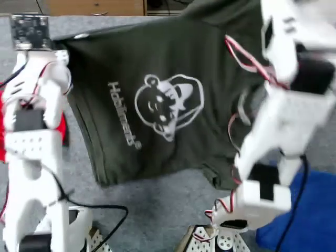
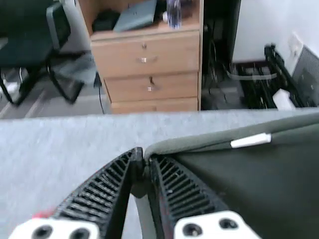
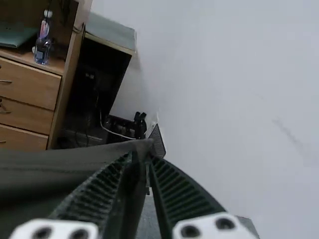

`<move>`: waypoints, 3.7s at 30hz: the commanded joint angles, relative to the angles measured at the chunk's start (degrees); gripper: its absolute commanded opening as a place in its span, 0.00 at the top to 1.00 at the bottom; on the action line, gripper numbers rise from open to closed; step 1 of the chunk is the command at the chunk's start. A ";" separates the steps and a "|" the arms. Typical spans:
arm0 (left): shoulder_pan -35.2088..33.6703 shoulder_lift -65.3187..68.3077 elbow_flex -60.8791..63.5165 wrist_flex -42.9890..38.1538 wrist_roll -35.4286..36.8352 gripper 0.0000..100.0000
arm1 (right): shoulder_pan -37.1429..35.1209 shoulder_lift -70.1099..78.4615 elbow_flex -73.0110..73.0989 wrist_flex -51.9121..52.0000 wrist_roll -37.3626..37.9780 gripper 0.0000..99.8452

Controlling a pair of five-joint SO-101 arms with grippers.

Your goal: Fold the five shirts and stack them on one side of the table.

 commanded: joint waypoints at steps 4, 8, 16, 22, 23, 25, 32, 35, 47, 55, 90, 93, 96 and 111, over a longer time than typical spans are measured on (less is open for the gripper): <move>-0.70 16.13 -6.15 -17.76 0.09 0.98 | -2.95 14.64 1.98 -24.26 0.09 1.00; -0.70 24.57 -13.10 -17.76 0.09 0.98 | -4.00 19.65 1.63 -26.20 0.09 1.00; -0.44 27.91 -15.47 -2.20 -0.26 0.98 | -2.77 19.03 0.66 -12.13 0.62 1.00; -0.44 27.82 -15.47 13.45 -0.35 0.98 | -1.80 17.01 -1.89 8.62 12.04 1.00; -0.35 27.82 -15.47 15.56 -0.35 0.98 | -1.80 16.84 -2.42 12.22 14.51 1.00; -0.18 27.74 -15.47 19.43 -0.35 0.98 | -1.80 16.57 -3.47 18.90 17.58 1.00; 6.24 21.05 -10.46 37.27 -8.44 0.98 | -1.71 16.48 -7.25 40.18 26.29 1.00; 8.35 14.73 -3.34 37.45 -9.23 0.98 | 0.75 15.43 -5.67 40.70 25.85 1.00; 7.21 1.89 20.31 26.20 -8.97 0.98 | 2.86 -6.90 34.51 35.78 30.77 1.00; 9.85 1.36 29.89 25.85 -9.14 0.98 | 13.14 -21.14 68.88 17.76 33.32 1.00; 7.12 1.27 25.67 43.60 -8.88 0.86 | 21.14 -32.75 87.34 11.78 40.44 0.89; 7.12 1.27 21.89 48.53 -8.88 0.82 | 17.98 -32.66 84.00 11.60 35.60 0.95; 7.21 1.27 17.93 52.57 -8.70 0.78 | 12.00 -32.13 81.27 11.52 31.12 0.98; 6.68 5.76 -0.70 37.89 17.67 0.96 | -0.31 17.89 30.55 17.14 8.53 0.98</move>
